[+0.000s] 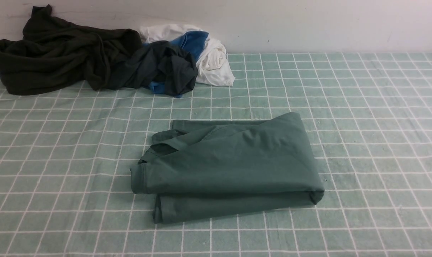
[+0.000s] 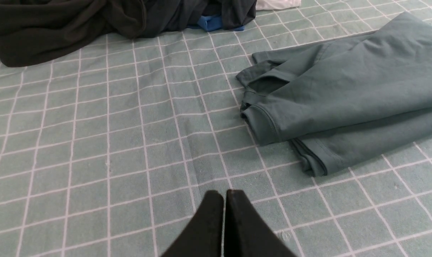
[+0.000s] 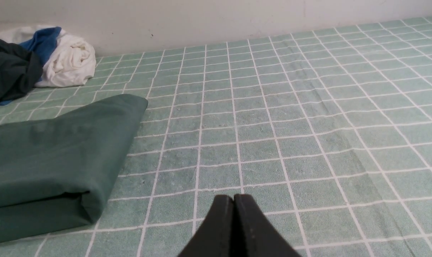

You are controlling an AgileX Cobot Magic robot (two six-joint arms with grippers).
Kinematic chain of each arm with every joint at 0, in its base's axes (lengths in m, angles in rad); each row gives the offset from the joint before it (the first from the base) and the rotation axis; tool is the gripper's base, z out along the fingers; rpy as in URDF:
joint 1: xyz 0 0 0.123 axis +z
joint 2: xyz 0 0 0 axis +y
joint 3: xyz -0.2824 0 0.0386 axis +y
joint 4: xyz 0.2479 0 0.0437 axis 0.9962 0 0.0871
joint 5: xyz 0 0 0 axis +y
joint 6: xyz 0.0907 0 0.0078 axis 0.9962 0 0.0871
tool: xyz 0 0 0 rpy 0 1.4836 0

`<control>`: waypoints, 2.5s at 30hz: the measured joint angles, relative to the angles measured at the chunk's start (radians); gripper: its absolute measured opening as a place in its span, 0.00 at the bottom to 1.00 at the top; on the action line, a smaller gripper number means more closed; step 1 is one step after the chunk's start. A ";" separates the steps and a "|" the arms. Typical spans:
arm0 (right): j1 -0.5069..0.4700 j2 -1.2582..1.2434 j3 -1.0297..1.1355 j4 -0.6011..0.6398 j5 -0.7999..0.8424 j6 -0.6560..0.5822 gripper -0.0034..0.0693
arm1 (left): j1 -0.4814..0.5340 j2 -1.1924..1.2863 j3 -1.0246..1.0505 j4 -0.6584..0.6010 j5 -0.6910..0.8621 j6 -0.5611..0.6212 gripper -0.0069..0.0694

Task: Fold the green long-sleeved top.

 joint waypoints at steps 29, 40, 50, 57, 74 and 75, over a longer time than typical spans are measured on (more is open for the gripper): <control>0.000 0.000 0.000 0.000 0.001 0.000 0.03 | 0.348 -0.175 0.480 -0.071 -0.454 0.083 0.09; 0.000 0.000 0.000 0.000 0.001 0.000 0.03 | 0.349 -0.175 0.480 -0.072 -0.452 0.083 0.09; 0.000 0.000 0.000 0.000 0.001 0.000 0.03 | 0.349 -0.175 0.480 -0.072 -0.452 0.083 0.09; 0.000 0.000 0.000 0.000 0.001 0.000 0.03 | 0.349 -0.175 0.480 -0.072 -0.452 0.083 0.09; 0.000 0.000 0.000 0.000 0.001 0.000 0.03 | 0.349 -0.175 0.480 -0.072 -0.452 0.083 0.09; 0.000 0.000 0.000 0.000 0.001 0.000 0.03 | 0.349 -0.175 0.480 -0.072 -0.452 0.083 0.09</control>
